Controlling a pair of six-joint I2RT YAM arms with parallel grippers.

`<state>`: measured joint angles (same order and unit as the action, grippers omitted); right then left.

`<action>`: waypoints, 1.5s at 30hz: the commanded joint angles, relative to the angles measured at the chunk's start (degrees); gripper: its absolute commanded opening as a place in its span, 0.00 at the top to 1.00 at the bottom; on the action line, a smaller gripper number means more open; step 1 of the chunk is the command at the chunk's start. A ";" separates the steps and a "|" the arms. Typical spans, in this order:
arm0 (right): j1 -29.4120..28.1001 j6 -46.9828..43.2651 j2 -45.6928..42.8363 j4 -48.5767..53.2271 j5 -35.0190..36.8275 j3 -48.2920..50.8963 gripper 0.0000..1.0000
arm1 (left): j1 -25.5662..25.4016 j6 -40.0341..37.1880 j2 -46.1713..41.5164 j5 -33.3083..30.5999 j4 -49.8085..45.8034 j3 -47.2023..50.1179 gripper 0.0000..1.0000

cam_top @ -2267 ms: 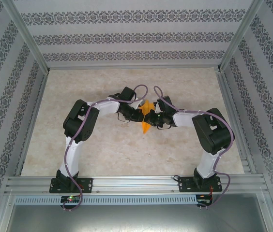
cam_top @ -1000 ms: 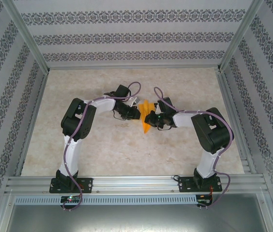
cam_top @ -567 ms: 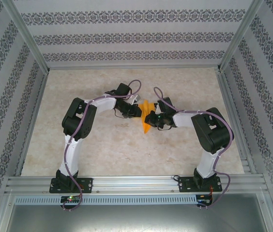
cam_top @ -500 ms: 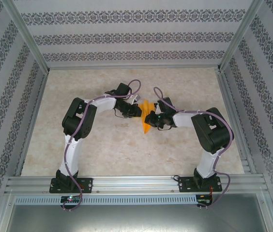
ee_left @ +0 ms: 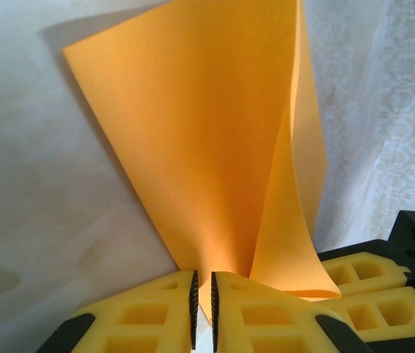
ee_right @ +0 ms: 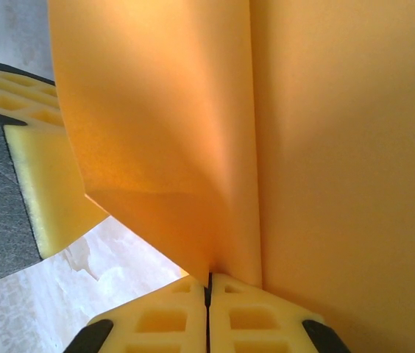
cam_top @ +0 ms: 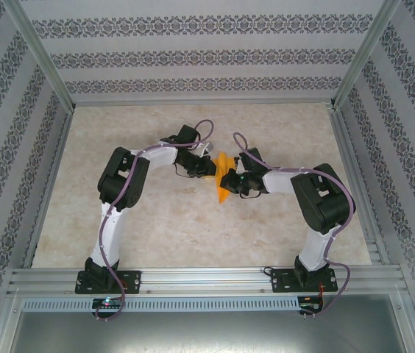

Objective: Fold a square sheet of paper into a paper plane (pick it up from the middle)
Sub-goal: Fourth fold the wing at the center of the table.

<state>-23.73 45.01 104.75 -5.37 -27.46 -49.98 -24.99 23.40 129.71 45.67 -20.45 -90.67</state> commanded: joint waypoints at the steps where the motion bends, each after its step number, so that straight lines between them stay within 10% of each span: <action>1: 0.27 -1.30 -1.46 2.11 1.78 -1.46 0.91 | 0.23 -1.91 2.52 -0.60 -1.26 -1.04 0.83; 45: -1.79 -1.12 2.81 2.29 3.43 -5.43 0.93 | 0.21 -2.74 0.72 -0.54 -0.41 3.61 0.87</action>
<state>-25.65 43.77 107.53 -2.61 -24.05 -56.18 -24.64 21.28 129.80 46.41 -19.86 -89.86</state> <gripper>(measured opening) 0.073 0.134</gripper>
